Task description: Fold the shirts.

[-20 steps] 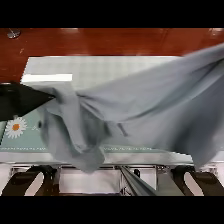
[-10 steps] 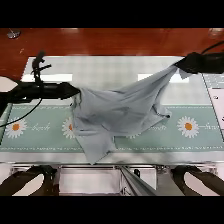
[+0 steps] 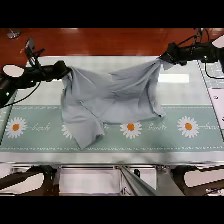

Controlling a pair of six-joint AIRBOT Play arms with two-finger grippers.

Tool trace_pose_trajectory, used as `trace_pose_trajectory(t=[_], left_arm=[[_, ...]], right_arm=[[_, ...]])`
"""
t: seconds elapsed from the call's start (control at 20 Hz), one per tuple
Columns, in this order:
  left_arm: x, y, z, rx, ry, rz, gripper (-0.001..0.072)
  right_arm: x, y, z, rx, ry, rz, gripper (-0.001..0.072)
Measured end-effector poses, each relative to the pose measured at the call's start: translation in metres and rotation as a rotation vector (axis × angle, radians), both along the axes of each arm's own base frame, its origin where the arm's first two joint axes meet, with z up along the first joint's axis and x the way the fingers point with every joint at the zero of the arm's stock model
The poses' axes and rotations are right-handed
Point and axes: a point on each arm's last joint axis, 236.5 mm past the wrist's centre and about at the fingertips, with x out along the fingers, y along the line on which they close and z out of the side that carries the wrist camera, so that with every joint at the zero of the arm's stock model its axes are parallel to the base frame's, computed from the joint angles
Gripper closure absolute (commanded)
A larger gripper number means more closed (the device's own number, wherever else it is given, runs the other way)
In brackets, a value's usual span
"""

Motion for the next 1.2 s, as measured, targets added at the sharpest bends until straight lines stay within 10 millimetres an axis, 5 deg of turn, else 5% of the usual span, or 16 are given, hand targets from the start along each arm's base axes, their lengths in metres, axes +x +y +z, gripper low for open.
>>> trace_pose_trajectory(t=[0.05, 0.25, 0.45, 0.6, 0.75, 1.05, 1.1, 1.2], left_arm=[[0.002, 0.005, 0.001, -0.003, 0.000, 0.012, 0.0019], [-0.013, 0.038, -0.006, -0.009, 0.085, -0.003, 0.0003], [-0.082, 0.076, -0.051, -0.016, 0.350, -0.070, 0.0004], [-0.147, 0.090, -0.095, -0.069, 0.542, -0.035, 0.0004], [-0.183, 0.078, -0.126, -0.176, 0.623, 0.015, 0.0004], [-0.182, 0.035, -0.150, -0.268, 0.599, 0.052, 0.0006], [-0.180, 0.028, -0.153, -0.265, 0.595, 0.047, 0.0030], [-0.175, 0.020, -0.159, -0.236, 0.583, 0.040, 0.0668]], right_arm=[[0.004, -0.001, 0.000, 0.021, 0.002, -0.006, 0.0118], [-0.009, -0.041, 0.006, 0.060, 0.059, -0.011, 0.0117], [-0.086, -0.117, -0.035, -0.048, 0.313, -0.003, 0.0117], [-0.146, -0.145, -0.074, -0.047, 0.467, -0.082, 0.0117], [-0.183, -0.137, -0.110, 0.009, 0.526, -0.142, 0.0117], [-0.208, -0.094, -0.144, 0.056, 0.569, -0.106, 0.0117], [-0.209, -0.087, -0.147, 0.056, 0.576, -0.097, 0.0117], [-0.210, -0.074, -0.153, 0.057, 0.596, -0.075, 0.0117]])
